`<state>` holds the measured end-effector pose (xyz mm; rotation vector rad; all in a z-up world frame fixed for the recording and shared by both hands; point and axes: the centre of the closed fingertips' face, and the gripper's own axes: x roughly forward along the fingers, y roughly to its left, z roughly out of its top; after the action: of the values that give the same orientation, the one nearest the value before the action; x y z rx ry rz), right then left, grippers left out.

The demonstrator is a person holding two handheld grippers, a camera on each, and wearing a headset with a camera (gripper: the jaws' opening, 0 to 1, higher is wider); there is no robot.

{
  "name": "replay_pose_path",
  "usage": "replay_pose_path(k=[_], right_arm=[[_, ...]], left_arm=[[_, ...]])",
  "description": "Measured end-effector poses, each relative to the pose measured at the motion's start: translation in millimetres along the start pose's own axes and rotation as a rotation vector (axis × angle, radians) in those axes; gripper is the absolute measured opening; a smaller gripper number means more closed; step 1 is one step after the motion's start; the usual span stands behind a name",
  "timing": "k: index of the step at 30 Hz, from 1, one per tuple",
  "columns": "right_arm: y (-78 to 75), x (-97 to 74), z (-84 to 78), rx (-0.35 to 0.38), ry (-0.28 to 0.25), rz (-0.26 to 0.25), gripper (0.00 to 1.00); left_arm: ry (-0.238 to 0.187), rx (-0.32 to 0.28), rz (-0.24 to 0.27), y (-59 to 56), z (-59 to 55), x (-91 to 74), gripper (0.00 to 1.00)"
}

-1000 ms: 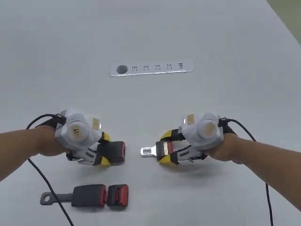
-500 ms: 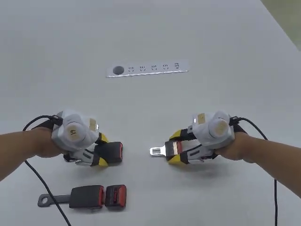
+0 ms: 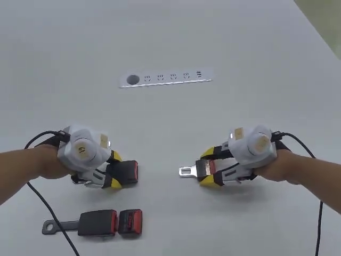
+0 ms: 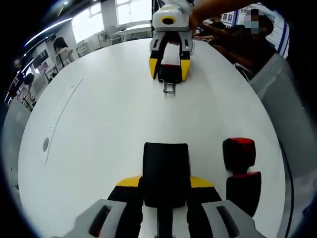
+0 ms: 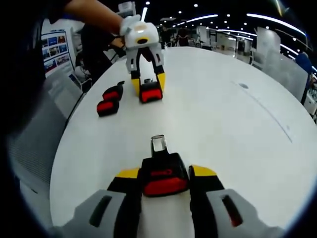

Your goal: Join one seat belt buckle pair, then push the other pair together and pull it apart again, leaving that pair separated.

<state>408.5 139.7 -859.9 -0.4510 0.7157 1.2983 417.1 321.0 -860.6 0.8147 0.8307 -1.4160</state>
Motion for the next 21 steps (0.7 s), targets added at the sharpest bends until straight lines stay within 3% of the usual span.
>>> replay_pose_path(k=[16, 18, 21], right_arm=[[1.7, -4.0, -5.3, 0.001, 0.021, -0.022, 0.40], [3.8, -3.2, -7.1, -0.059, 0.046, -0.036, 0.41], [6.7, -3.3, -3.9, -0.015, 0.027, -0.050, 0.50]], left_arm=[[0.002, -0.006, 0.003, 0.7, 0.4, 0.3, 0.35], [0.006, -0.019, 0.006, 0.7, 0.9, 0.5, 0.36], [-0.007, -0.094, -0.009, -5.9, 4.6, 0.3, 0.47]])
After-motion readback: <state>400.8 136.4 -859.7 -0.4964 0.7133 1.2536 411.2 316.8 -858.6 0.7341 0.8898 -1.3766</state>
